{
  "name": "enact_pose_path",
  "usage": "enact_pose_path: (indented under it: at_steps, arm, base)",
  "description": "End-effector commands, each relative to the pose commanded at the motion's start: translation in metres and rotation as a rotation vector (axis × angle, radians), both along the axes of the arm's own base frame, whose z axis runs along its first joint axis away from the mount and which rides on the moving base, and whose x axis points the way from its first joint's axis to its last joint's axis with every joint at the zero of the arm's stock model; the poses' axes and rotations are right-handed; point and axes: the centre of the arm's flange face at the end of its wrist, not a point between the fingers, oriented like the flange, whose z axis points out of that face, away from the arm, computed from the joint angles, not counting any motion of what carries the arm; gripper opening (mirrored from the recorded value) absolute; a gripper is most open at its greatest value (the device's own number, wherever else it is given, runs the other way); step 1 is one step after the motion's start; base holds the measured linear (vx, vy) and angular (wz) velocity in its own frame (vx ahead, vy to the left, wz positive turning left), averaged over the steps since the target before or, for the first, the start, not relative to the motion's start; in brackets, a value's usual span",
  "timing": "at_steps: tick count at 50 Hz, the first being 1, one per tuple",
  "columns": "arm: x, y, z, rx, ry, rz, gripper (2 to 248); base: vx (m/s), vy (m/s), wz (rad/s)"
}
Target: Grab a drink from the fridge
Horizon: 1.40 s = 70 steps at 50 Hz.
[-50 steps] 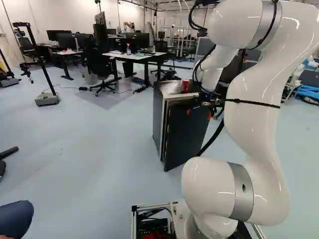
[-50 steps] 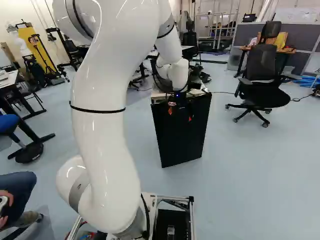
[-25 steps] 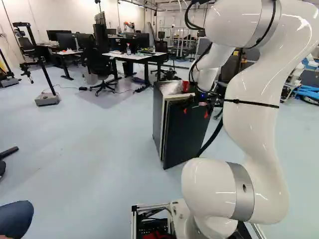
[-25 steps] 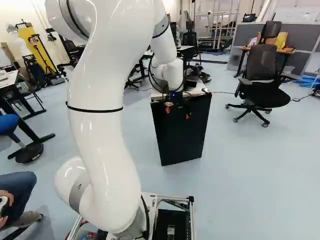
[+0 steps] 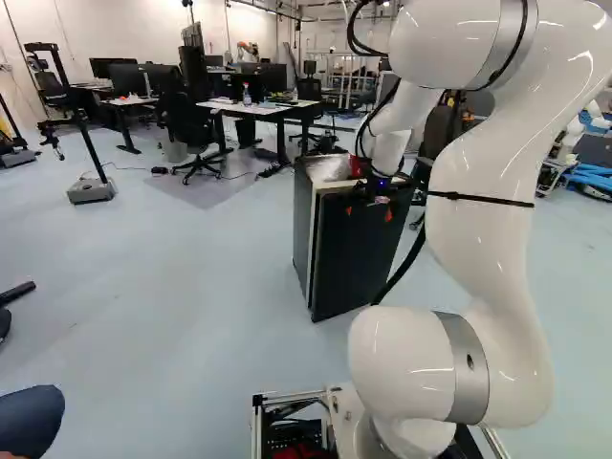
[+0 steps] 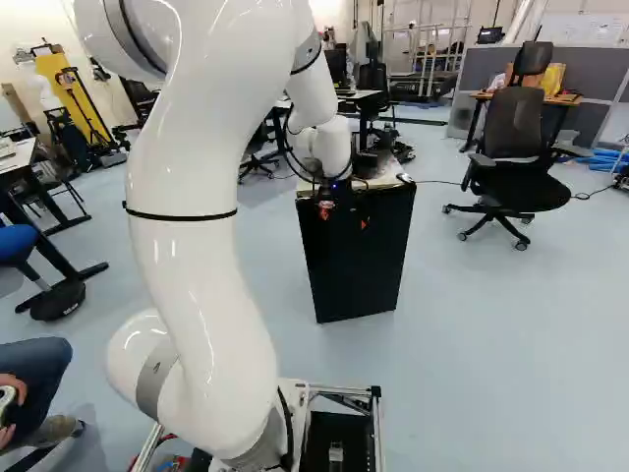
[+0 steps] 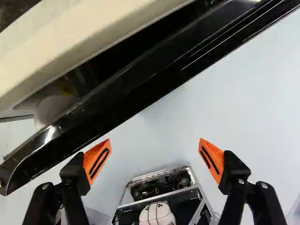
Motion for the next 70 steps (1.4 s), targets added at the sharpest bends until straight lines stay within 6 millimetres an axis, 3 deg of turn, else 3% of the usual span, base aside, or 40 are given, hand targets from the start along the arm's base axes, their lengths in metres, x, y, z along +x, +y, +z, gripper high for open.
enact_pose_path:
  at_steps: [41, 70]
  arm:
    - [0.01, 0.027, 0.003, -0.04, -0.1, 0.06, 247]
    - [0.017, 0.026, 0.007, -0.065, -0.185, 0.059, 247]
  base:
    - [0.0, 0.0, 0.0]
    - [0.0, 0.0, 0.0]
